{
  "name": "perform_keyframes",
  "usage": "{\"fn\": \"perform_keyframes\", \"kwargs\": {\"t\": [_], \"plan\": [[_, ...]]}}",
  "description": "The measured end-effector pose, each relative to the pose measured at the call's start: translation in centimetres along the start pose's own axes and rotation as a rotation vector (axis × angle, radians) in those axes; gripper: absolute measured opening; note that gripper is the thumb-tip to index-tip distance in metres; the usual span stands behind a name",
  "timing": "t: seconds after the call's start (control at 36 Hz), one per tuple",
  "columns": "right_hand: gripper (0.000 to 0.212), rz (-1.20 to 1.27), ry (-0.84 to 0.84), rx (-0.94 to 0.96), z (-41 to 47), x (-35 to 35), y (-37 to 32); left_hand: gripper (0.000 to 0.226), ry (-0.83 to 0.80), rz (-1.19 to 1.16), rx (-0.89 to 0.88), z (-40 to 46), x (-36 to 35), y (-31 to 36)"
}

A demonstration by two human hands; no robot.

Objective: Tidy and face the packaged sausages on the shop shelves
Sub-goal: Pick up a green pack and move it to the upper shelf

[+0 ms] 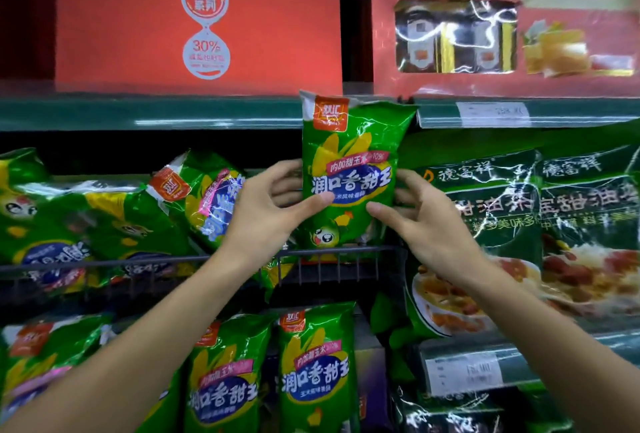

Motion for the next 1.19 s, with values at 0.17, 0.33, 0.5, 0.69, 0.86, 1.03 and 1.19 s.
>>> {"fn": "perform_keyframes", "kwargs": {"t": [0.17,0.33,0.5,0.69,0.86,1.03,1.19], "plan": [[0.029,-0.078,-0.021,0.078,0.1,0.4,-1.3,0.044,0.014,-0.027,-0.016,0.3,-0.2,0.4],[0.023,-0.353,0.074,0.114,-0.6,0.4,-0.6,0.04,-0.072,-0.024,0.078,-0.2,-1.2,-1.8],[0.037,-0.527,0.224,0.24,-1.9,0.1,-1.9,0.045,-0.201,0.076,0.144,-1.6,-1.7,-2.9],[0.073,-0.45,0.423,0.379,-4.0,1.4,-3.1,0.038,-0.243,0.232,0.024,-0.7,-3.0,-1.8],[0.085,-0.541,0.371,0.322,-4.3,0.8,-1.0,0.076,-0.047,0.51,-0.135,-1.7,-2.7,-0.1],[0.074,-0.652,0.476,0.498,-6.4,0.6,-1.9,0.093,0.106,0.718,-0.541,-3.5,-2.3,3.2],[0.072,-0.797,0.385,0.559,-6.6,-2.1,-2.0,0.063,-0.081,1.036,-0.771,-4.5,-5.3,3.3]]}}
Point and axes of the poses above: each hand's wrist, its own z-axis towards the middle knuckle, its own x-axis out of the back of the hand, y = z × x, the point moved 10 cm from there along z, towards the middle knuckle, and after that the axes turned 10 degrees about -x, right-handed, at the moved point
